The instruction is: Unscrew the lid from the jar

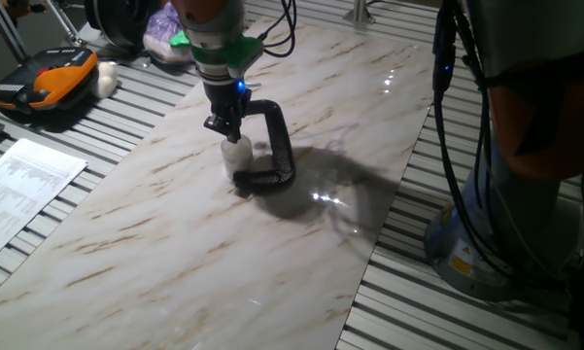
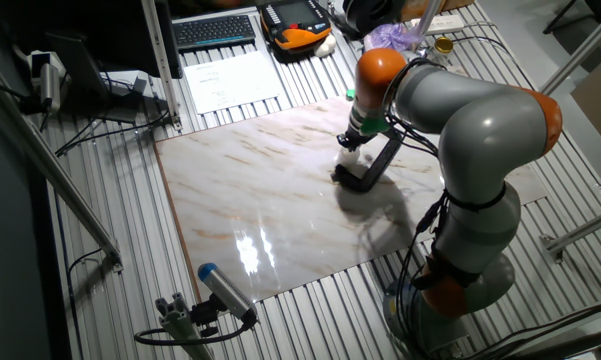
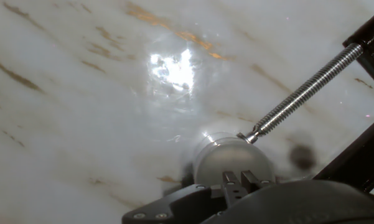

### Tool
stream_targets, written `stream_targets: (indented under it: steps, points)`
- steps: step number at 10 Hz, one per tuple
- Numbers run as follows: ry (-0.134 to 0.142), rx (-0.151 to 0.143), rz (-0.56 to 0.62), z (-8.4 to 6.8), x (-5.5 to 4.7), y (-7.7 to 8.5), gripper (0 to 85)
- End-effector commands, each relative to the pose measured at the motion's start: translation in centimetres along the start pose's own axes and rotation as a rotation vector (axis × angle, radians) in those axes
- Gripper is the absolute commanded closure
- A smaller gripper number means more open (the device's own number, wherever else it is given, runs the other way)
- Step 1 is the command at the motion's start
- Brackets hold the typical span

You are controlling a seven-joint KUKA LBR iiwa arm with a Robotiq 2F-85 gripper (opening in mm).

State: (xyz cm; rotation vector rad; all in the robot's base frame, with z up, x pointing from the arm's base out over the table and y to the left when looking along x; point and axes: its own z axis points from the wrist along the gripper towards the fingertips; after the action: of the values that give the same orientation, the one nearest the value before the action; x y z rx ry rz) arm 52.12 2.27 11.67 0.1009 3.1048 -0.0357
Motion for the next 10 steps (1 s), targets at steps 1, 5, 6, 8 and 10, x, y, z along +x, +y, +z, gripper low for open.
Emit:
stream_targets:
  steps: [1, 5, 6, 8, 10]
  points:
    - [-0.002, 0.004, 0.001, 0.03, -0.11, 0.03, 68.0]
    - [0.010, -0.011, -0.007, -0.22, -0.30, -0.20, 68.0]
    - [0.003, 0.025, -0.013, -0.21, -0.24, -0.13, 68.0]
    - [0.009, -0.016, -0.005, -0.24, 0.05, 0.15, 68.0]
    - [0.010, -0.036, 0.002, -0.17, 0.38, 0.14, 68.0]
